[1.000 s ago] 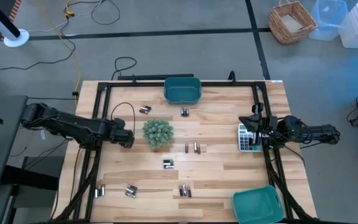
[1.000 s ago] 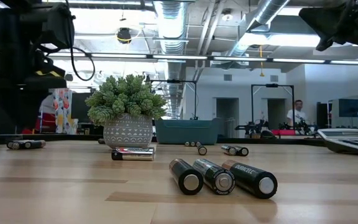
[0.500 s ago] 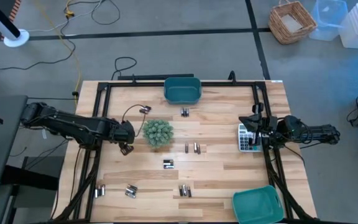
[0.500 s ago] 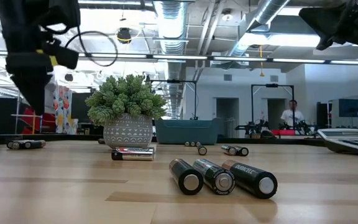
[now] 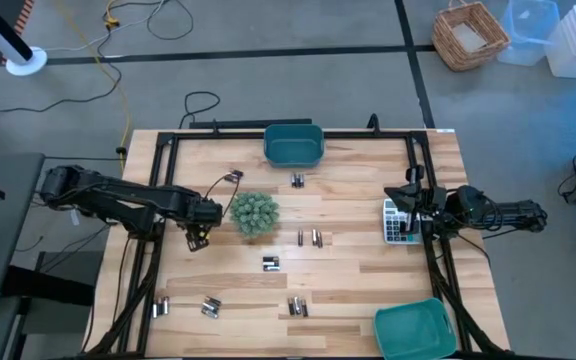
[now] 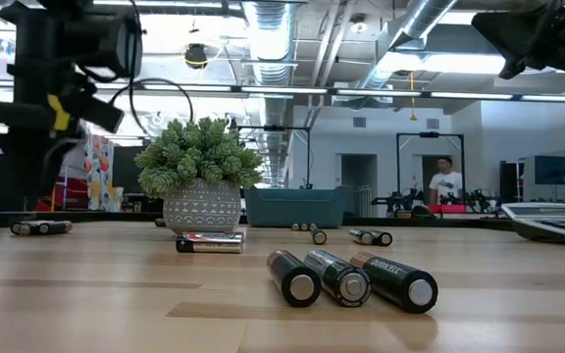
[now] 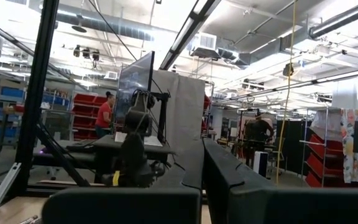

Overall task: Sort batteries
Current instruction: Put the black battery into the blue bin

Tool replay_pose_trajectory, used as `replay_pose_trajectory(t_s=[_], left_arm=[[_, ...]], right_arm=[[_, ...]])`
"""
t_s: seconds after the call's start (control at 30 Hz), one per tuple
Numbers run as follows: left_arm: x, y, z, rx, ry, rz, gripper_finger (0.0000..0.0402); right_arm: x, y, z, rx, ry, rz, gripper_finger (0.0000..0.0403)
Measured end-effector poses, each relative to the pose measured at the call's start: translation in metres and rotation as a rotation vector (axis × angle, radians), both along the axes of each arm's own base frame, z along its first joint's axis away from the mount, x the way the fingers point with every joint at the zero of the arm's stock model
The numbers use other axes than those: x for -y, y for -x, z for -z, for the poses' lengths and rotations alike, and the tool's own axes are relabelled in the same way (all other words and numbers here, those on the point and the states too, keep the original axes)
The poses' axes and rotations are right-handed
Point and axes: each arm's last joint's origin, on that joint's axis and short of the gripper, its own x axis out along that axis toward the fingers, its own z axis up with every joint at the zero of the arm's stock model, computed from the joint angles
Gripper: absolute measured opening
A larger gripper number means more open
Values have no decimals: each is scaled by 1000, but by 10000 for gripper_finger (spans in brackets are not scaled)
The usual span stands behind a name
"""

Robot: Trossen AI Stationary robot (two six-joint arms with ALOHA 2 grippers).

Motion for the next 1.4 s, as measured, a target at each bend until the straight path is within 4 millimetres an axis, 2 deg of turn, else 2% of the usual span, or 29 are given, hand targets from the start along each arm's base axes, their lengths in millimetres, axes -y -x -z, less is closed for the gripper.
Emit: replay_pose_trajectory(t_s=[0.2,0.37,0.43,0.67,0.87,1.17,1.4], left_arm=[[4,-14,-9,-53,12,160,258],[4,-14,0,-152,32,313,271],[3,-12,2,-195,67,294,275],[2,-13,11,-153,78,279,278],[-1,-13,10,-156,16,242,278],[-1,-19,27,-260,16,229,278],[-1,-20,30,-276,19,238,278]], right_arm=[[0,0,0,-5,4,2,27],[0,-1,2,-25,5,2,27],[0,-1,3,-33,5,2,27],[0,-2,5,-55,6,2,27],[0,-2,5,-63,6,2,27],[0,-3,6,-66,-11,-6,27],[0,-3,6,-69,-25,-13,27]])
